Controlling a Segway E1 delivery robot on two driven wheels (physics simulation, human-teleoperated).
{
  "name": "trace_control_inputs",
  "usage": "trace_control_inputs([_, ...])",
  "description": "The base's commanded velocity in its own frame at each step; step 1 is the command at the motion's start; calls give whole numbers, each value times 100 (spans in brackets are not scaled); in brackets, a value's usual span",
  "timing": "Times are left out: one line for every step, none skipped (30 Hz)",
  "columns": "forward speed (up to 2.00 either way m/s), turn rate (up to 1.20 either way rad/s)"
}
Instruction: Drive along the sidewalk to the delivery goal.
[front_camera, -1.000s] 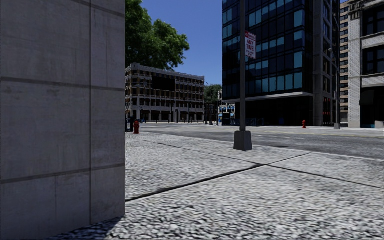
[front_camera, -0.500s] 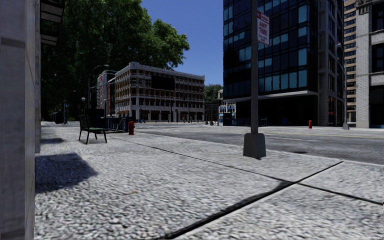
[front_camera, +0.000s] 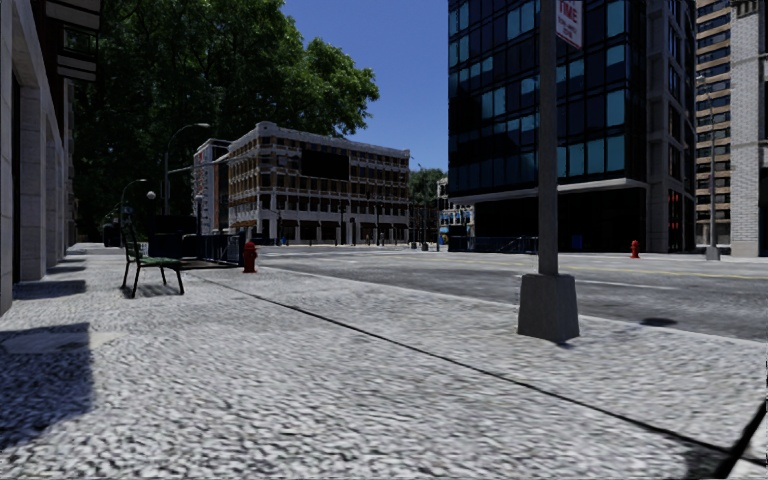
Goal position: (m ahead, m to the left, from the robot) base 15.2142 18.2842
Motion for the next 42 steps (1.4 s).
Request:
trace_control_inputs([200, 9])
trace_control_inputs([200, 10])
trace_control_inputs([200, 10])
trace_control_inputs([200, 10])
trace_control_inputs([200, 12])
trace_control_inputs([200, 13])
trace_control_inputs([200, 13])
trace_control_inputs([200, 14])
trace_control_inputs([200, 14])
trace_control_inputs([200, 14])
trace_control_inputs([200, 14])
trace_control_inputs([200, 14])
trace_control_inputs([200, 14])
trace_control_inputs([200, 14])
trace_control_inputs([200, 14])
trace_control_inputs([200, 14])
trace_control_inputs([200, 14])
trace_control_inputs([200, 14])
trace_control_inputs([200, 14])
trace_control_inputs([200, 14])
trace_control_inputs([200, 14])
trace_control_inputs([200, 15])
trace_control_inputs([200, 18])
trace_control_inputs([200, 22])
trace_control_inputs([200, 23])
trace_control_inputs([200, 27])
trace_control_inputs([200, 28])
trace_control_inputs([200, 29])
trace_control_inputs([200, 29])
trace_control_inputs([200, 32])
trace_control_inputs([200, 34])
trace_control_inputs([200, 35])
trace_control_inputs([200, 35])
trace_control_inputs([200, 35])
trace_control_inputs([200, 35])
trace_control_inputs([200, 35])
trace_control_inputs([200, 35])
trace_control_inputs([200, 36])
trace_control_inputs([200, 36])
trace_control_inputs([200, 36])
trace_control_inputs([200, 36])
trace_control_inputs([200, 37])
